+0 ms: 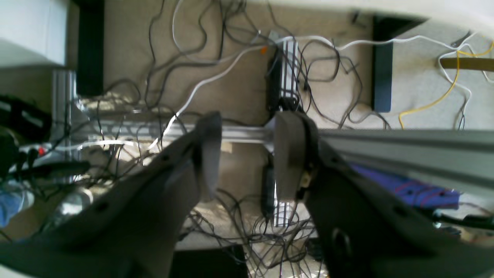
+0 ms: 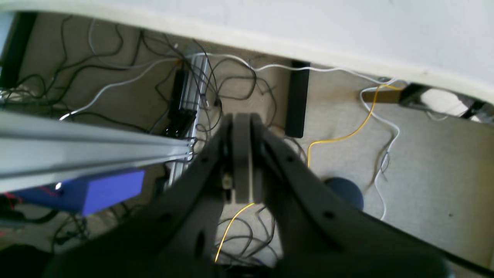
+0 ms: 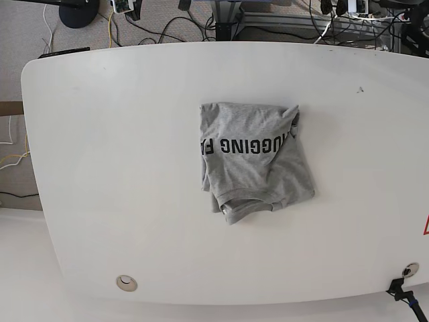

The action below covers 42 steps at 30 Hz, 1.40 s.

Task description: Fold the T-shirt properly

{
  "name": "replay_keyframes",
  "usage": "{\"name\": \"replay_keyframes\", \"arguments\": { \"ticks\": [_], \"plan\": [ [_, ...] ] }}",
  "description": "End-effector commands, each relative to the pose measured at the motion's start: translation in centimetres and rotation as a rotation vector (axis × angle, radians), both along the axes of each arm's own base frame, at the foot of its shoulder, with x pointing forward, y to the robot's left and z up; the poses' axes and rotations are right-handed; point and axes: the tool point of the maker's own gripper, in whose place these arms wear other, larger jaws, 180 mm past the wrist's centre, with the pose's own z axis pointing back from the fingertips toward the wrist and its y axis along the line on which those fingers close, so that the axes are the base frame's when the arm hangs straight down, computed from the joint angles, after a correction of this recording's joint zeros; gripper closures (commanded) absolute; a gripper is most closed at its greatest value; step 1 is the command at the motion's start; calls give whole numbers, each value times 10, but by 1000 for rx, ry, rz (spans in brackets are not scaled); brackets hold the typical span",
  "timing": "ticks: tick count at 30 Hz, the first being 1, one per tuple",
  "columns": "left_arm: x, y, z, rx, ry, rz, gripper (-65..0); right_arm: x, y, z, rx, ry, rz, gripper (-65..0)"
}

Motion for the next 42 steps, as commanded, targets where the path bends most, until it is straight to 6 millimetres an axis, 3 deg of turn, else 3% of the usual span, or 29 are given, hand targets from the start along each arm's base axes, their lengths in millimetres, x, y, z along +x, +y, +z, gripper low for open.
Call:
{"name": "replay_keyframes", "arguments": {
  "ticks": [1,6,9,12,17,22,24,30,33,38,42],
  "plan": [
    [-11,0,0,-15,5,18,-200,-13,3,4,12,15,6,0],
    [-44,-14,-31,-93,105,63,-200,-63,-3,-27,0,161,-18,0],
    [-39,-21,-49,-132,114,83,-200,-76,-7,-50,-7,203,-45,0],
    [-49,-31,-74,-190,164,126,-200,-89,-13,-77,-11,263,-50,0],
    [-56,-48,-121,-235,282,91,-200,-93,-14,-108,15,289,-53,0],
    [-55,-61,-153,-276,366,53,-200,-101,-25,-139,-3,357,-76,0],
    [-65,-70,-165,-301,426,35,-200,-105,-28,-150,-10,387,-87,0],
    [-68,-87,-189,-358,533,-21,-200,-103,-7,-177,17,443,-49,0],
    [-62,-86,-203,-286,539,-9,-200,-106,1,-192,28,484,-65,0],
    [-73,-76,-219,-215,603,23,-200,-109,-3,-207,18,537,-84,0],
    [-67,-67,-226,-131,633,13,-200,-107,0,-219,20,574,-101,0]
  ]
}}
